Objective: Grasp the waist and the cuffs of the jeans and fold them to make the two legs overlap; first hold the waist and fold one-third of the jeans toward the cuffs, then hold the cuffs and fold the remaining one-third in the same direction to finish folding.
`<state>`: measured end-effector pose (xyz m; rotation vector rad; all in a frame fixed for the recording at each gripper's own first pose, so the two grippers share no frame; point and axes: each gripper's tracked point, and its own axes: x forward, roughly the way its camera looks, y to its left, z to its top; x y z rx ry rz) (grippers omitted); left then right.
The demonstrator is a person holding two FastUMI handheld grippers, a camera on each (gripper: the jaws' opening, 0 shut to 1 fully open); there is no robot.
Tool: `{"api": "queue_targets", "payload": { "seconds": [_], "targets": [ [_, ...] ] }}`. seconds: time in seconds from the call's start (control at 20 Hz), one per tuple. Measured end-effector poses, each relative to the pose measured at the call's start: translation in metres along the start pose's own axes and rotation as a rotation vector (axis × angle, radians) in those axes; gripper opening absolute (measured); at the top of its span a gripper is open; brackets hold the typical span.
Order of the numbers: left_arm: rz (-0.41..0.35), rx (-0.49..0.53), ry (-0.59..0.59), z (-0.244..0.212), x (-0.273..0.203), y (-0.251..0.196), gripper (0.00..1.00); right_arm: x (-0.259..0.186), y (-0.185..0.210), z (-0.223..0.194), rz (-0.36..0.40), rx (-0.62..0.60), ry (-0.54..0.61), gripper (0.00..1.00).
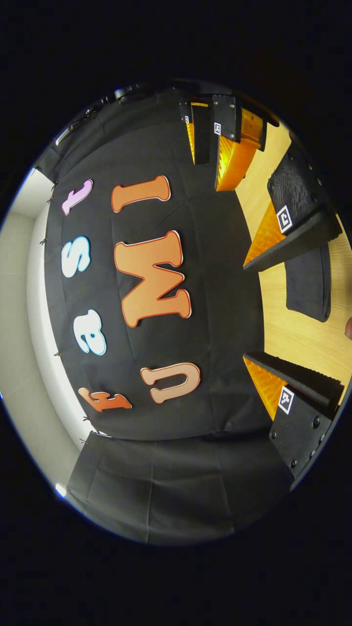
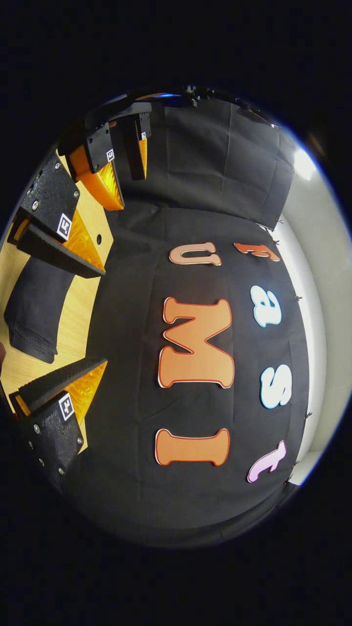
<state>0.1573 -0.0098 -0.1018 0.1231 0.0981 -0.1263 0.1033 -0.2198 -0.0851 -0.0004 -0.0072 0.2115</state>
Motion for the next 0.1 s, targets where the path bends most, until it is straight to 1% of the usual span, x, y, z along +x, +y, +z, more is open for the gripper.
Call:
{"api": "queue_targets", "payload": {
  "seconds": [0.05, 0.1],
  "targets": [
    [0.002, -0.006, -0.004, 0.0008, 0.0005, 0.0014, 0.97, 0.0004, -0.0011, -0.0003, -0.003, -0.003, 0.0, 1.0],
    [0.005, -0.011, -0.008, 0.0006, 0.0017, 0.002, 0.97, -0.0001, -0.0024, -0.0005, -0.005, -0.005, 0.002, 0.98]
  ]
}}
